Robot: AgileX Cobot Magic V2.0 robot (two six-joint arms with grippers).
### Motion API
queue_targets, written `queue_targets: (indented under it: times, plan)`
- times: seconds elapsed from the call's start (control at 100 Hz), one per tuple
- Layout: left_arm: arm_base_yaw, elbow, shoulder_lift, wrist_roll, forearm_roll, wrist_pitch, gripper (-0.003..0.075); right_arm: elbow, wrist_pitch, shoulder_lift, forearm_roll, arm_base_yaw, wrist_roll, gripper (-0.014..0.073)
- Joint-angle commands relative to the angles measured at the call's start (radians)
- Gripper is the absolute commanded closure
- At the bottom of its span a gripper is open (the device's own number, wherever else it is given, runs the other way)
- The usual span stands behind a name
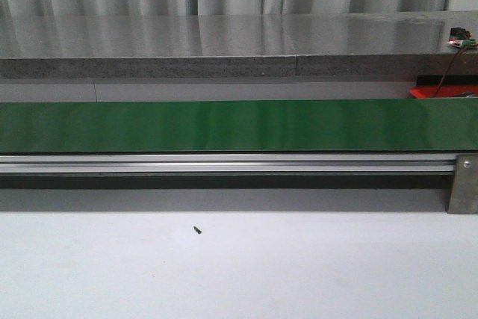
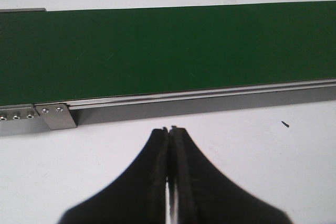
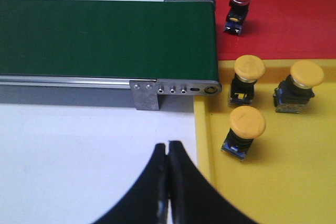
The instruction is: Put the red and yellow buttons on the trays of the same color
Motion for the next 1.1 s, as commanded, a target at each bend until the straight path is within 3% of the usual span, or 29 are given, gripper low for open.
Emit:
queue_targets:
  times: [0.0,0.88,1.09]
  plan:
    - [-0.006,-0.025,-0.001,-0.005,-0.027,-0.062,0.0740,-0.024,-0.064,0.004,-0.005,0.003,-0.008,0.0662]
    - [-0.003,-0.027,0.002,-0.005,-0.030,-0.070,0.0740,-0.024,-0.064,0.004,-0.005,0.003,-0.008,0.0662]
    - [0.092,-0.029,0.072,-0.084,-0.027,-0.134,0.0740,-0.024,-0.065,0.004,-0.005,0.003,-0.008,0.0662]
